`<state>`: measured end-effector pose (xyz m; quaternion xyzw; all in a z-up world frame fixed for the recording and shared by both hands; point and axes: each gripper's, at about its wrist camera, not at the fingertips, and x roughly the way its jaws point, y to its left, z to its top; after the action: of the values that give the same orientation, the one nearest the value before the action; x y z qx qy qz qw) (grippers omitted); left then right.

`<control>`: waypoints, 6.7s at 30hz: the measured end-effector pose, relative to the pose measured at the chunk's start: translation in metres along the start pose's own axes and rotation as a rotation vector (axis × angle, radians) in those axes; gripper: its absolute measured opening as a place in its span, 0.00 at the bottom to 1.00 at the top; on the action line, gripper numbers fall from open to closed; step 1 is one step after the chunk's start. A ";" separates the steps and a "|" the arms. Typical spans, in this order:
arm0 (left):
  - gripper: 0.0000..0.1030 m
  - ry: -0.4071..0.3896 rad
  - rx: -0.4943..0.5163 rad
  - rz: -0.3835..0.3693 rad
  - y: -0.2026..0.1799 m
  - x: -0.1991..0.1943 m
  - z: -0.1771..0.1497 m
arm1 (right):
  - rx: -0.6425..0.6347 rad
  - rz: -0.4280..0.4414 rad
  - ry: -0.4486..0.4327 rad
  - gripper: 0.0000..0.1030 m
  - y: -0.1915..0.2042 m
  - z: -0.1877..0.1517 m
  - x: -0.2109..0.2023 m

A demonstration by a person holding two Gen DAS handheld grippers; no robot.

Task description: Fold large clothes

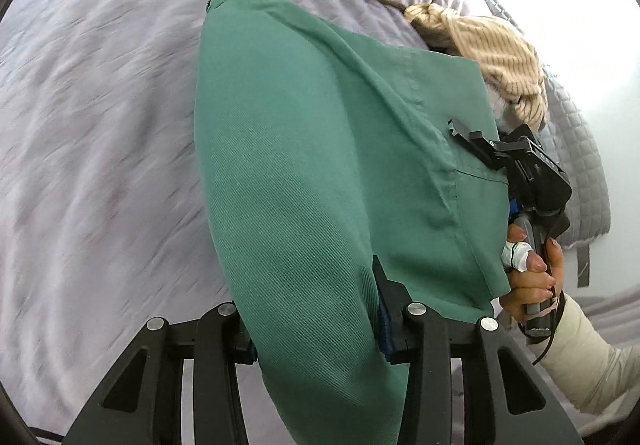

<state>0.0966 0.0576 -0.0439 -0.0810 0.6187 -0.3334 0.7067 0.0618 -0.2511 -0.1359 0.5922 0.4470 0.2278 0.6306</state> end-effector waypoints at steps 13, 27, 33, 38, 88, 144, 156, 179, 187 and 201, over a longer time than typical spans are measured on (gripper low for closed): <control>0.54 0.052 0.024 0.166 0.070 -0.023 -0.080 | -0.065 -0.598 -0.062 0.54 -0.011 -0.013 0.017; 0.54 -0.142 -0.006 0.318 0.096 0.006 0.028 | -0.271 -0.855 -0.154 0.12 0.009 0.019 0.053; 0.76 -0.127 -0.037 0.322 0.102 0.026 0.031 | -0.175 -0.778 -0.157 0.17 -0.026 0.010 0.015; 0.76 -0.114 0.024 0.408 0.087 0.003 0.017 | -0.149 -0.763 -0.140 0.31 -0.011 -0.005 -0.012; 0.89 0.059 0.063 0.521 0.067 -0.021 -0.123 | -0.148 -0.957 0.039 0.10 -0.018 -0.128 -0.031; 1.00 -0.017 0.026 0.541 0.014 -0.070 -0.068 | -0.382 -1.217 -0.083 0.82 0.093 -0.129 0.008; 1.00 -0.017 0.033 0.543 0.011 -0.069 -0.068 | -0.395 -1.225 -0.093 1.00 0.096 -0.131 0.008; 1.00 -0.019 0.035 0.547 0.008 -0.069 -0.069 | -0.406 -1.231 -0.092 1.00 0.097 -0.129 0.008; 1.00 -0.017 0.047 0.569 0.010 -0.071 -0.068 | -0.432 -1.267 -0.096 1.00 0.099 -0.132 0.013; 1.00 -0.029 0.069 0.592 0.005 -0.072 -0.066 | -0.432 -1.272 -0.100 1.00 0.099 -0.133 0.012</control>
<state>0.0361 0.1221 -0.0017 0.1225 0.5937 -0.1322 0.7842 -0.0190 -0.1492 -0.0317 0.0840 0.6233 -0.1316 0.7662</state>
